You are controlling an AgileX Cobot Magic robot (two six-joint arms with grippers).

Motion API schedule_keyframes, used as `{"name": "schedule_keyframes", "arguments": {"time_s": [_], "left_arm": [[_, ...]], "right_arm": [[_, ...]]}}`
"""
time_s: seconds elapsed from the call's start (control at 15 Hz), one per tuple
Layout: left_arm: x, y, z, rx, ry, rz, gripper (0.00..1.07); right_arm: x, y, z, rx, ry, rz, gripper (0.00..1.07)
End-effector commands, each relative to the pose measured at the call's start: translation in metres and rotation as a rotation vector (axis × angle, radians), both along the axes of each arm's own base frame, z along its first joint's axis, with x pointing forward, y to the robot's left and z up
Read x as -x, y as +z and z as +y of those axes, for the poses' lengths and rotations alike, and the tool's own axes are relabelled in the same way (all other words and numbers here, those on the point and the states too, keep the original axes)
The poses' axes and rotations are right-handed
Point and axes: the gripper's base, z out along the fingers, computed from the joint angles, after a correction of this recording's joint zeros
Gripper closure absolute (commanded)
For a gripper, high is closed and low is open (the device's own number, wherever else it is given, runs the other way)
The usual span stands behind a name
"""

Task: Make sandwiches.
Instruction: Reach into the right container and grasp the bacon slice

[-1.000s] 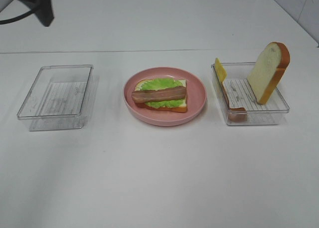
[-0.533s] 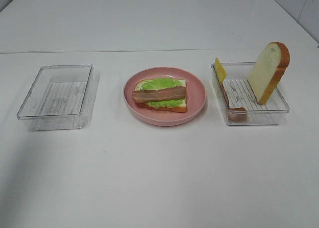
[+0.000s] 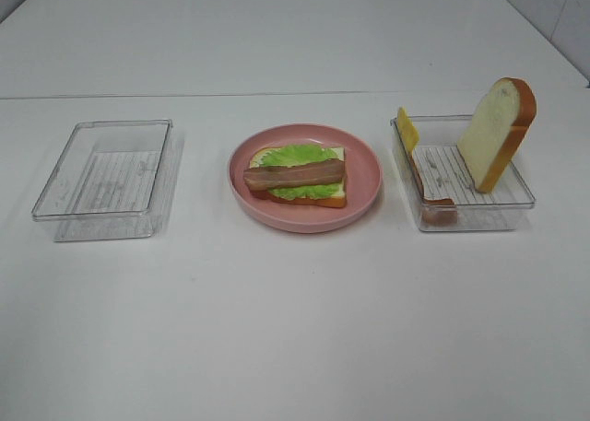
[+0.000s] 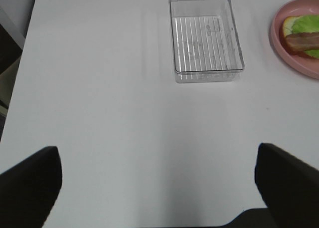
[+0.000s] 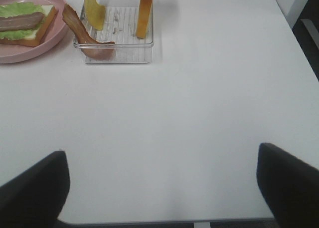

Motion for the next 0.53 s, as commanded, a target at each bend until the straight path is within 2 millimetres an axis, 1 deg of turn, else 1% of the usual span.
{"name": "schedule_keyframes", "arguments": {"time_s": [0.07,0.13,0.2,0.33,0.4,0.47,0.53], "left_arm": [[0.041,-0.016,0.003,0.015,0.011,-0.034,0.06],[0.056,-0.022,0.004,0.022,0.009,-0.078,0.06],[0.077,-0.033,0.005,0.021,-0.004,-0.159,0.06],[0.090,-0.043,0.005,0.001,-0.035,-0.252,0.06],[0.096,-0.055,0.003,-0.011,-0.078,-0.332,0.06],[0.097,-0.059,0.002,-0.013,-0.096,-0.353,0.06],[0.095,-0.067,-0.001,-0.012,-0.124,-0.380,0.06]], "right_arm": [[0.003,-0.001,0.000,0.004,-0.003,-0.027,0.08],[0.003,-0.001,0.000,0.004,-0.003,-0.027,0.08],[0.003,-0.001,0.000,0.004,-0.003,-0.027,0.08],[0.003,-0.001,0.000,0.004,-0.003,-0.027,0.08],[0.003,-0.001,0.000,0.004,-0.003,-0.027,0.08],[0.003,-0.001,0.000,0.004,-0.003,-0.027,0.08],[0.003,-0.001,0.000,0.004,-0.003,-0.027,0.08]]}}
